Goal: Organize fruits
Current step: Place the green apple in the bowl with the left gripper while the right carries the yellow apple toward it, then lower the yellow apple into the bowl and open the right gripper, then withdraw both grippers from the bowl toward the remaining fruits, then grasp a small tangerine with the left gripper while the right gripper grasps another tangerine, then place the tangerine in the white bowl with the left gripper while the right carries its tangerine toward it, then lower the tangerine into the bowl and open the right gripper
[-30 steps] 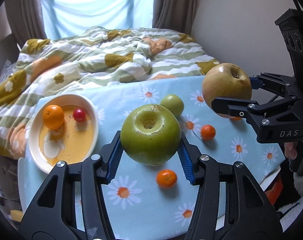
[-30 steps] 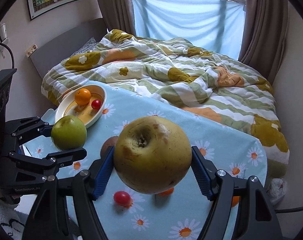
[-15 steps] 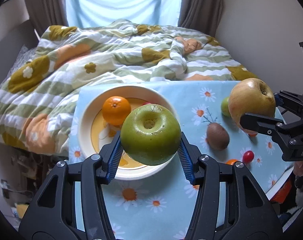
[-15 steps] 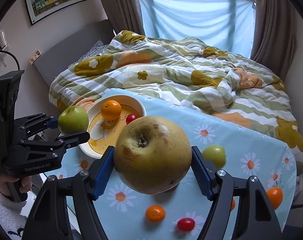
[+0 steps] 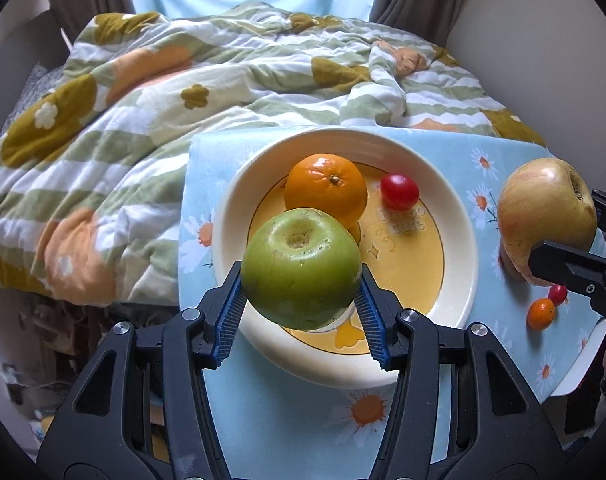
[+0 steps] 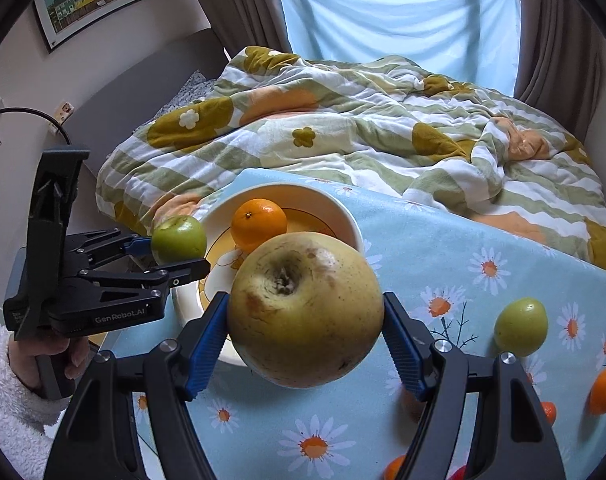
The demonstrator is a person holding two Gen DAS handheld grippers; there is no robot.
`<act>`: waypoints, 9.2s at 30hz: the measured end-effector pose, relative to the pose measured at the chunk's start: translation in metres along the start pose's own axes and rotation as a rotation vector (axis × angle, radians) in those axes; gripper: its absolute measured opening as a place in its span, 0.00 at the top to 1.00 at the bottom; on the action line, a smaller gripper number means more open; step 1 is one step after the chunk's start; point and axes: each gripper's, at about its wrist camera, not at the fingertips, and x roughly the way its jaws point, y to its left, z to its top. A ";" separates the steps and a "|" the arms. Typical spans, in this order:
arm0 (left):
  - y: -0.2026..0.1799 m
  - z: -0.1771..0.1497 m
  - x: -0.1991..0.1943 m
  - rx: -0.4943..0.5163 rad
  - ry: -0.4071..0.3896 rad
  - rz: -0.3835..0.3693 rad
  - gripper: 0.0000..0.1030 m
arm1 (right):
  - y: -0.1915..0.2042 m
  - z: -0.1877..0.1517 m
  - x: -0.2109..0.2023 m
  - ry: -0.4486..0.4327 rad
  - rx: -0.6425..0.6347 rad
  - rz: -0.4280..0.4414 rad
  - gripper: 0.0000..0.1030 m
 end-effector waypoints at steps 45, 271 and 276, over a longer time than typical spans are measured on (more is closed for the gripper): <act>-0.006 -0.047 -0.040 -0.119 -0.013 0.071 0.00 | 0.006 0.012 0.062 0.087 -0.125 0.046 0.32; 0.006 0.000 -0.035 -0.068 -0.022 0.090 0.00 | -0.010 0.055 0.038 0.041 -0.092 -0.020 0.68; 0.004 -0.011 -0.038 -0.097 -0.011 0.116 0.00 | -0.007 0.064 0.057 0.068 -0.129 0.017 0.68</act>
